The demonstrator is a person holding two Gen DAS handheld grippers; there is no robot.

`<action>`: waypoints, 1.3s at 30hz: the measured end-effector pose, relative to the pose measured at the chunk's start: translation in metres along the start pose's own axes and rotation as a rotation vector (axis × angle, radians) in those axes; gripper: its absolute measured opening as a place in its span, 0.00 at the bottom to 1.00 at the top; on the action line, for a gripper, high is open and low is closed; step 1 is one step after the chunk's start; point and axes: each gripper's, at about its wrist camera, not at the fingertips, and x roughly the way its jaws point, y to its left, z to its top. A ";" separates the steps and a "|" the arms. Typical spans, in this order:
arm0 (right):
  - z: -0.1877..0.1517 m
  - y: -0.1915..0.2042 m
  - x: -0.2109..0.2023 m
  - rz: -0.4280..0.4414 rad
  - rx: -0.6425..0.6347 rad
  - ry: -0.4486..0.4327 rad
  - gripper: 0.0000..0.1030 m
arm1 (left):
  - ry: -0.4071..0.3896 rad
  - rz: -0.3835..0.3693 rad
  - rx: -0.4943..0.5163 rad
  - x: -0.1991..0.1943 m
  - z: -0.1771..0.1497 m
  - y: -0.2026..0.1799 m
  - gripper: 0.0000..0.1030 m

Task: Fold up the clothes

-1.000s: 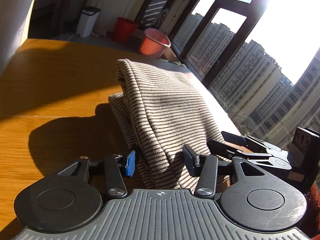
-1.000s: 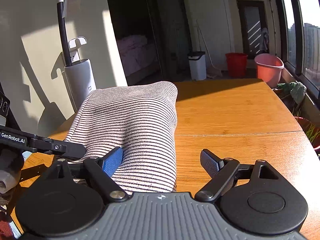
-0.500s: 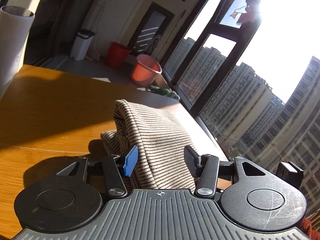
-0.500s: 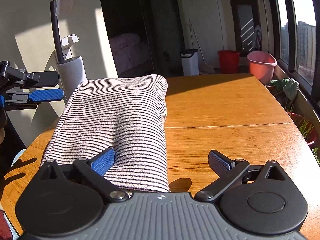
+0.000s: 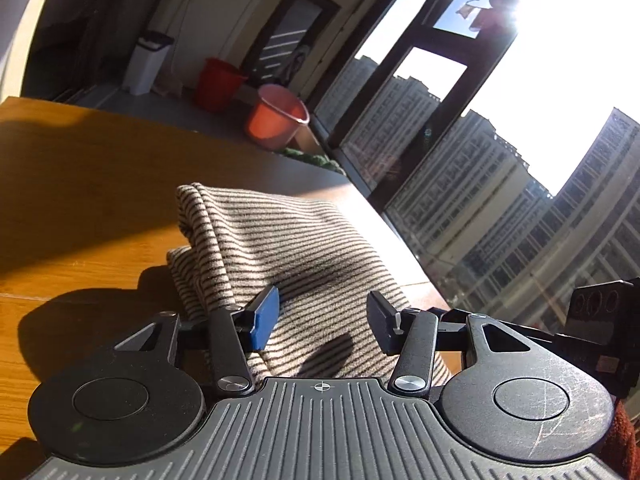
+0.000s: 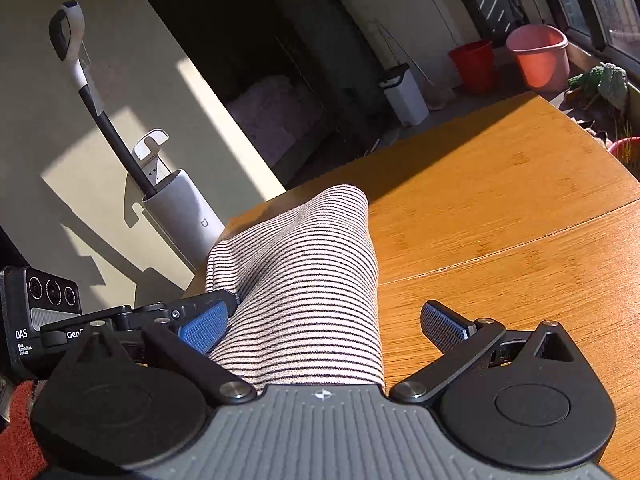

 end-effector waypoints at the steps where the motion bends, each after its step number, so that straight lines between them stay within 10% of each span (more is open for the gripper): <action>1: -0.003 -0.001 0.009 -0.044 0.013 0.020 1.00 | -0.001 0.001 0.001 0.000 -0.001 0.000 0.52; 7: -0.014 0.004 0.015 -0.085 -0.028 0.013 1.00 | -0.014 0.052 -0.002 -0.017 -0.002 -0.001 0.57; 13: -0.013 -0.003 0.007 -0.040 -0.033 0.029 1.00 | -0.088 0.235 0.070 -0.035 -0.010 -0.017 0.88; 26: 0.002 0.025 0.035 0.030 -0.301 0.042 0.86 | 0.049 0.074 -0.057 -0.009 -0.013 0.023 0.59; 39: 0.060 0.123 0.194 0.092 -0.622 0.080 0.86 | -0.097 0.276 -0.198 -0.039 0.053 0.141 0.68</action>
